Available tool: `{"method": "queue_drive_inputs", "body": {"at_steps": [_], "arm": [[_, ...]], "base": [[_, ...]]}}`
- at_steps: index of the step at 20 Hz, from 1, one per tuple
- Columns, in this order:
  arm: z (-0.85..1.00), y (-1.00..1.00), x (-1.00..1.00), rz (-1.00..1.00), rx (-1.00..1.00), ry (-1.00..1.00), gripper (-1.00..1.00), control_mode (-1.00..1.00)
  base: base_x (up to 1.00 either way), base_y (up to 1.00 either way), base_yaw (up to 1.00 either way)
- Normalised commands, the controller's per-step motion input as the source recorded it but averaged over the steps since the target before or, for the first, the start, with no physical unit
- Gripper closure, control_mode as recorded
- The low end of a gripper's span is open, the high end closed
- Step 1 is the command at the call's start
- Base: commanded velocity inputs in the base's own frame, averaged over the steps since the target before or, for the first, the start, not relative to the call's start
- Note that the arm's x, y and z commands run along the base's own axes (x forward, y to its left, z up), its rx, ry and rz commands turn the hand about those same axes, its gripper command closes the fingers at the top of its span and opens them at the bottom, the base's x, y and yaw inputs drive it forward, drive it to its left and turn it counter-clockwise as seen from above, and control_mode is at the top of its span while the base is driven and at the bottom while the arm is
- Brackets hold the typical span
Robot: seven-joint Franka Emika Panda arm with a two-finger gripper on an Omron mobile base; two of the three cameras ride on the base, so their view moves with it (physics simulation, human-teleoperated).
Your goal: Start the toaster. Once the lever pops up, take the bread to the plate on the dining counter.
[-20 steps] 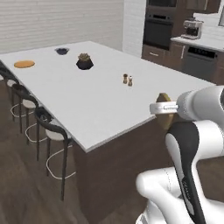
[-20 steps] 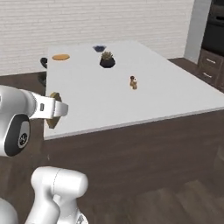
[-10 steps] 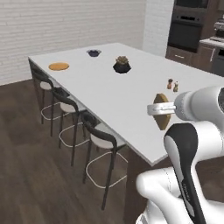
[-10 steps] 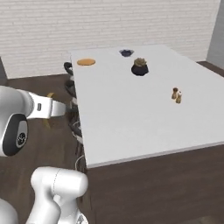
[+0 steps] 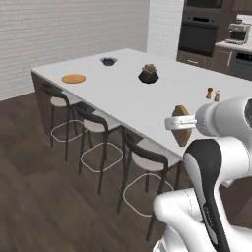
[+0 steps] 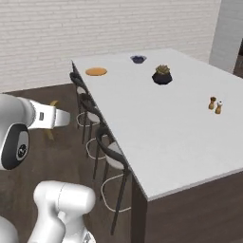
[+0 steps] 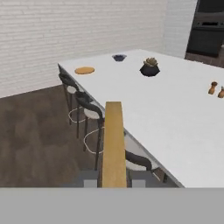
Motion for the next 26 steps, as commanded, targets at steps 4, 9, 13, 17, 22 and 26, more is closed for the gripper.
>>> {"method": "queue_drive_inputs", "body": {"at_steps": [4,9,13,17,22,26], "arm": [[0.0,0.0,0.0,0.0,0.0,0.0,1.0,1.0],[0.0,0.0,0.0,0.0,0.0,0.0,1.0,1.0],[0.0,0.0,0.0,0.0,0.0,0.0,1.0,1.0],[0.0,0.0,0.0,0.0,0.0,0.0,1.0,1.0],[0.0,0.0,0.0,0.0,0.0,0.0,1.0,1.0],[0.0,0.0,0.0,0.0,0.0,0.0,1.0,1.0]], "base": [[0.51,1.0,-0.33],[0.79,1.0,-0.37],[0.86,1.0,-0.39],[0.93,1.0,-0.41],[0.67,1.0,-0.41],[0.34,1.0,-0.36]]}}
